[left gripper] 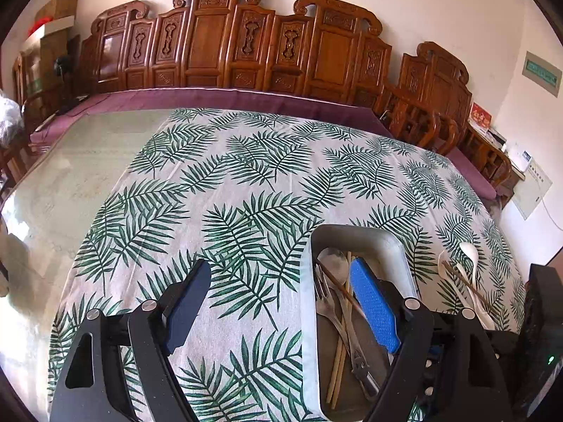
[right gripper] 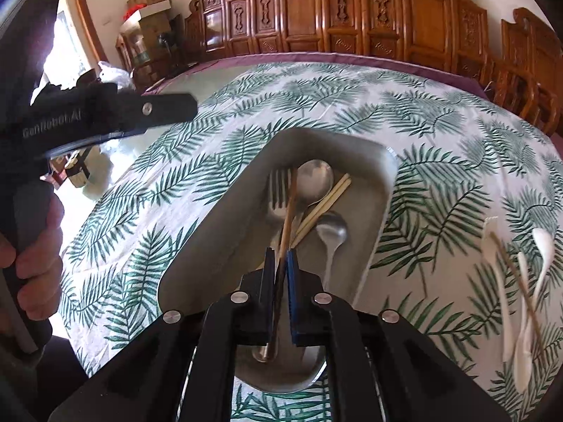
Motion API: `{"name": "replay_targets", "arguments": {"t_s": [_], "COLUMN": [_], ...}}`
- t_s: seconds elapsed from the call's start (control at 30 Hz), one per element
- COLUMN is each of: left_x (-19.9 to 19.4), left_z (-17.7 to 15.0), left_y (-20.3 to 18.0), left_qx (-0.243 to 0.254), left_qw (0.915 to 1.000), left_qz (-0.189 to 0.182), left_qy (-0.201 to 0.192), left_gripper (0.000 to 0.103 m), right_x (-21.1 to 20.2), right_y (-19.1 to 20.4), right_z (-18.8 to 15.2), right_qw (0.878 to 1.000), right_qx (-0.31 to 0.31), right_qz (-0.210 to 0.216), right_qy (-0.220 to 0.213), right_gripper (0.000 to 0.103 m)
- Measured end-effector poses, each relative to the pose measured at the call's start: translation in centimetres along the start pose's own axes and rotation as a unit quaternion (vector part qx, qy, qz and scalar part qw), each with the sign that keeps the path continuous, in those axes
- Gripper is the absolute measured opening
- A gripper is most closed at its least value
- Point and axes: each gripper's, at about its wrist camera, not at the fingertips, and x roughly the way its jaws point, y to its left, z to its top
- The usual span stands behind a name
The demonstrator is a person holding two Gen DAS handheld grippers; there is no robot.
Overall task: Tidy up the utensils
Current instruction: 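Lower the wooden chopstick into the tray with the right tool and open it, then move both open tools back toward the remaining utensils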
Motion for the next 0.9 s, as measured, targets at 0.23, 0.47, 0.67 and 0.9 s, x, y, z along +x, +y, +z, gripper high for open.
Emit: {"name": "replay_targets", "arguments": {"t_s": [0.23, 0.47, 0.67, 0.9], "left_x": [0.0, -0.1, -0.4, -0.9], "left_z": [0.0, -0.1, -0.5, -1.4], "left_y": [0.0, -1.2, -3.2, -6.5], "left_qx": [0.001, 0.01, 0.027, 0.056], "left_qw": [1.0, 0.9999, 0.9995, 0.9977], "left_qz": [0.0, -0.007, -0.017, -0.035], "left_qy": [-0.001, -0.002, -0.006, -0.013], "left_gripper": [0.078, 0.078, 0.09, 0.092], "right_x": [-0.4, -3.7, -8.0, -12.4], "right_y": [-0.4, -2.5, -5.9, -11.0], "right_z": [-0.1, -0.5, -1.3, -3.1], "right_qw": [1.0, 0.999, 0.998, 0.995], "right_qx": [0.004, -0.002, 0.002, 0.003], "right_qz": [0.019, 0.015, -0.016, -0.062], "right_qy": [-0.005, -0.029, -0.057, -0.076], "right_gripper": [0.01, 0.01, 0.01, 0.022]}}
